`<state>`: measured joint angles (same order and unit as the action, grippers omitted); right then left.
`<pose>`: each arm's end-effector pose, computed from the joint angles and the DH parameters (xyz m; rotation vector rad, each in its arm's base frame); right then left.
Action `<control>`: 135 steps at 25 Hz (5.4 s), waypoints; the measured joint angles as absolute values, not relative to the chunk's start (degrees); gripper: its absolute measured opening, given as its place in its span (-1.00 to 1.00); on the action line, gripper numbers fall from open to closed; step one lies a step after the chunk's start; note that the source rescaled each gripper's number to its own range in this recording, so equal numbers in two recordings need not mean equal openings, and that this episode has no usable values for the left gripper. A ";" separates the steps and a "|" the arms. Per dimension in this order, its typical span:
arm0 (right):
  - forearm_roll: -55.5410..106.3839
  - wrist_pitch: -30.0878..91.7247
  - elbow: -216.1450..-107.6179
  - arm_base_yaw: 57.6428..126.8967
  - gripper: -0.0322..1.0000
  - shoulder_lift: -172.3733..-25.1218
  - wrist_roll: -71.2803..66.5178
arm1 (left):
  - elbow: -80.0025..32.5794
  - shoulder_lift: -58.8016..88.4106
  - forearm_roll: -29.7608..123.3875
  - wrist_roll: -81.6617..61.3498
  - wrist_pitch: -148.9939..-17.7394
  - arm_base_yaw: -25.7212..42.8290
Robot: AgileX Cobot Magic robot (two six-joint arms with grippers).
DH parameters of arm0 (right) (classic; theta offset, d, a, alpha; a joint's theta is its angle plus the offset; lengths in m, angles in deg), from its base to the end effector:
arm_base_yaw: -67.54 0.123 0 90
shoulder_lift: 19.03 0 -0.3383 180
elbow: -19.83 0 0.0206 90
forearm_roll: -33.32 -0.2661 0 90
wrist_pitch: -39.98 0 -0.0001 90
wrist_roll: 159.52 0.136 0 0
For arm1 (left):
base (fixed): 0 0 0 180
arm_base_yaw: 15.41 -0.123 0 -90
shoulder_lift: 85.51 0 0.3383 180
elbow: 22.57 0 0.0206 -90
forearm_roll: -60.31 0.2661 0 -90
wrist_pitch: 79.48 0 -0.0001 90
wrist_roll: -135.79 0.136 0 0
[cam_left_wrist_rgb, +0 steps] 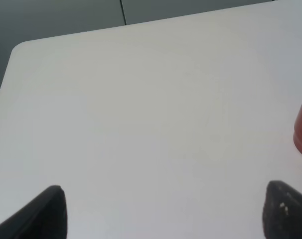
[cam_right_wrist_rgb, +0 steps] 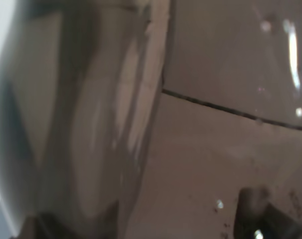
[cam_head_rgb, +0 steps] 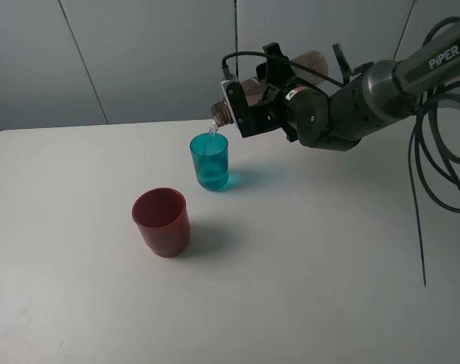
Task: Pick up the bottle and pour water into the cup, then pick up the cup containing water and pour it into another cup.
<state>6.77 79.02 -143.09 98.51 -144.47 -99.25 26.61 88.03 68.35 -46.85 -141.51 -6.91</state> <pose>0.4480 0.2242 0.1627 -1.7010 1.0372 -1.0580 -0.0058 0.0179 0.2660 0.0952 2.0438 0.0469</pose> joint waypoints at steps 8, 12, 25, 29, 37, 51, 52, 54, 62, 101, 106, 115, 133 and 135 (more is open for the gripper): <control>7.29 79.12 -143.12 98.51 -0.94 -144.47 -99.25 | 26.61 88.03 68.35 -46.85 -141.51 -6.91; 7.43 79.12 -143.12 98.51 -0.94 -144.47 -99.25 | 26.61 88.03 68.35 -46.85 -141.51 -6.91; 10.26 79.12 -143.12 98.41 -0.94 -145.05 -99.25 | 26.61 88.03 68.35 -46.85 -141.51 -6.91; 11.13 79.12 -143.12 98.41 -0.94 -145.38 -99.25 | 26.61 88.03 68.35 -46.85 -141.51 -6.91; 12.01 79.12 -143.12 98.41 -0.94 -146.28 -99.25 | 26.61 88.03 68.35 -46.85 -141.51 -6.91; 12.78 79.50 -143.12 98.41 -0.94 -146.53 -99.25 | 26.61 88.03 68.35 -46.72 -141.51 -6.91; 12.78 79.61 -143.12 98.41 -0.94 -146.53 -99.25 | 26.61 88.03 68.35 -46.72 -141.51 -6.91; 12.78 79.59 -143.12 98.41 -0.94 -146.53 -99.25 | 26.61 88.03 68.35 -46.72 -141.51 -6.91; 12.87 79.59 -143.12 98.41 -0.94 -146.53 -98.45 | 26.61 88.03 68.35 -46.72 -141.51 -6.91; 27.77 83.84 -117.83 86.91 -0.94 -129.53 11.18 | 26.61 88.03 68.35 -46.72 -141.51 -6.91; 27.77 86.29 -118.04 86.88 -0.94 -133.22 12.14 | 26.61 88.03 68.35 -46.72 -141.51 -6.91; 27.77 96.56 -118.02 86.78 -0.94 -138.27 12.87 | 26.61 88.03 68.35 -46.72 -141.51 -6.91; 27.77 98.37 -118.05 86.78 -0.94 -142.19 15.50 | 26.61 88.03 68.35 -46.72 -141.51 -6.91; 27.77 98.37 -118.05 86.78 -0.94 -142.19 15.50 | 26.61 88.03 68.35 -46.72 -141.51 -6.91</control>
